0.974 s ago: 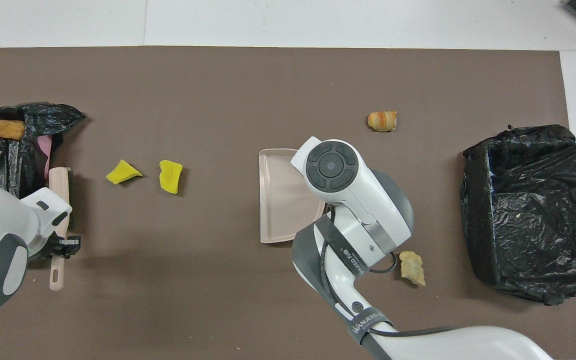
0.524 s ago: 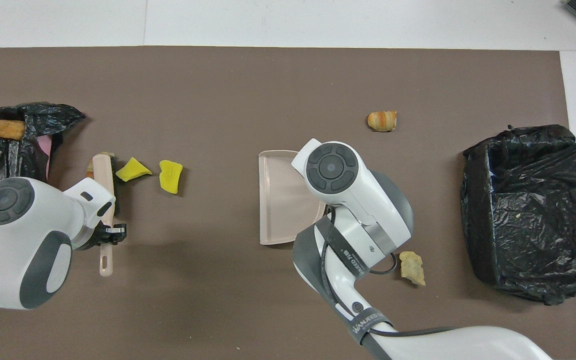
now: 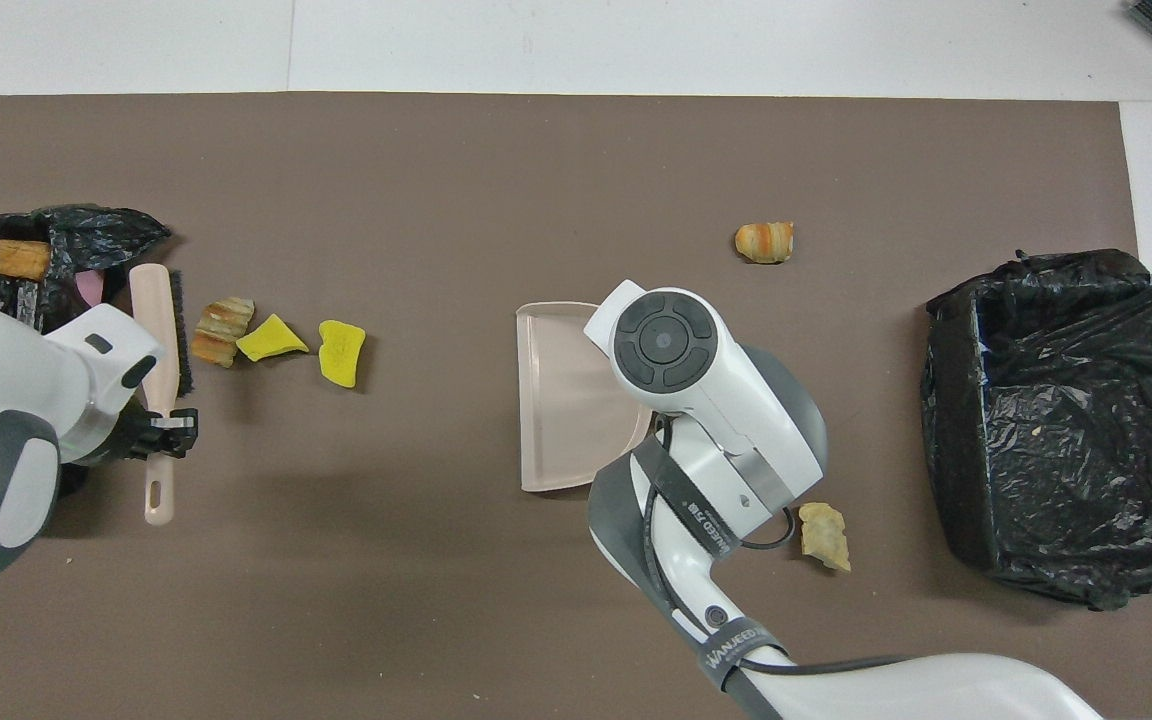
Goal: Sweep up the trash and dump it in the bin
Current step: 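Sweep the crusts and sponges toward the dustpan with the left gripper's brush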
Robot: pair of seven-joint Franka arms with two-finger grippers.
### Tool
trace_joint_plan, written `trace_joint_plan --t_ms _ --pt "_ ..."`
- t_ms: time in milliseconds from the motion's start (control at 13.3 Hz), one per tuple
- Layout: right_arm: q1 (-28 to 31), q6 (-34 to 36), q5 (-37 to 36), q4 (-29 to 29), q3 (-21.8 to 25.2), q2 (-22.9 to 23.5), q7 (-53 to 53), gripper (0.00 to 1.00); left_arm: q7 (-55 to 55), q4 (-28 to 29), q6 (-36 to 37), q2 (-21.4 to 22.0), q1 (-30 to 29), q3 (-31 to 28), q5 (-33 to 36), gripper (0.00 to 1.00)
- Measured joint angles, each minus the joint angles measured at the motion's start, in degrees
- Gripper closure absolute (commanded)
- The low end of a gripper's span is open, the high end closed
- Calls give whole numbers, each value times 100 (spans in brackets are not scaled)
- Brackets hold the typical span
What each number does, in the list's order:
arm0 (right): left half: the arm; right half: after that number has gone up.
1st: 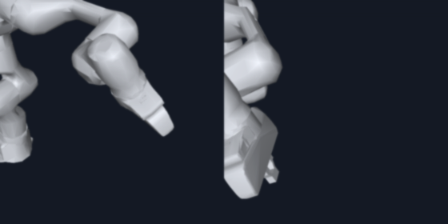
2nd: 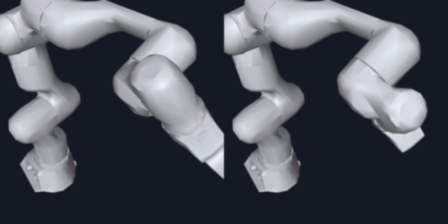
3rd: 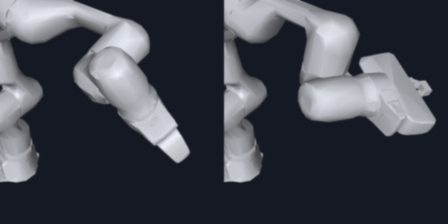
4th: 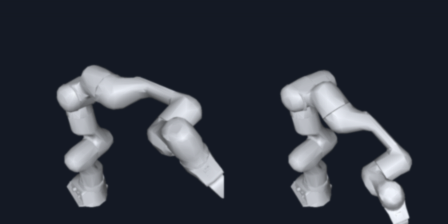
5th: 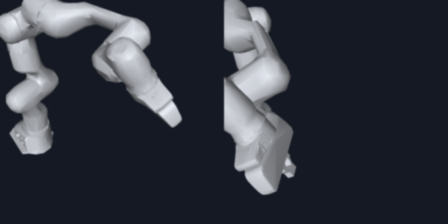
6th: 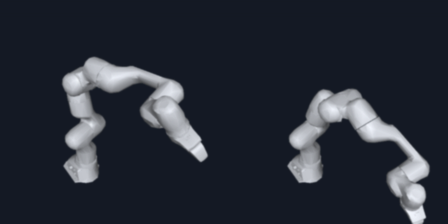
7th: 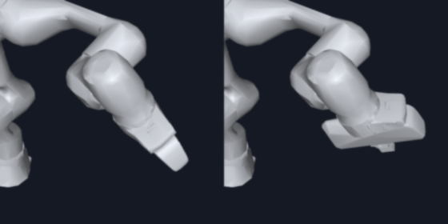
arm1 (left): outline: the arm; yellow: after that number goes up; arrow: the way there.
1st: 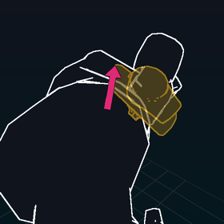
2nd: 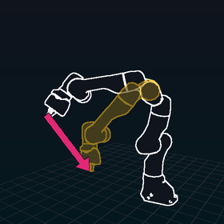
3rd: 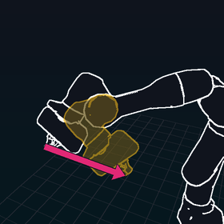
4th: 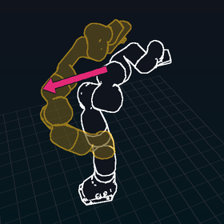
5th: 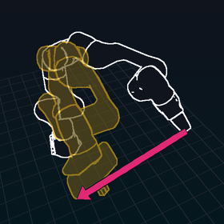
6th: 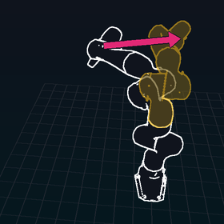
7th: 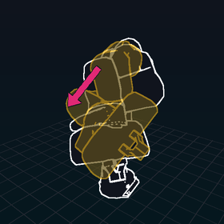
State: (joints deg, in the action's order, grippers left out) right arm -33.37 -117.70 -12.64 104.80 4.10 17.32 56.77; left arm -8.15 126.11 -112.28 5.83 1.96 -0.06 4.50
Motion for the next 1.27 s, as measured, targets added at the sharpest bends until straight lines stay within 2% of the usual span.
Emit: trace_joint_plan --t_ms 225,524,899,1274 --pt "-5 -95 -90 121 -2 -56 -144 100 785 -4 -353 -308 -636 -48 11 100" --pt "-8 -273 -236 271 -5 -117 -194 100 1045 -250 -653 -1144 -641 67 147 100" --pt "-16 -277 -261 324 -5 -159 -282 100 1459 -246 -614 -1182 87 121 151 100" --pt "-16 -278 -271 355 -5 -174 -310 100 451 -30 -578 -1027 1039 146 -149 100"
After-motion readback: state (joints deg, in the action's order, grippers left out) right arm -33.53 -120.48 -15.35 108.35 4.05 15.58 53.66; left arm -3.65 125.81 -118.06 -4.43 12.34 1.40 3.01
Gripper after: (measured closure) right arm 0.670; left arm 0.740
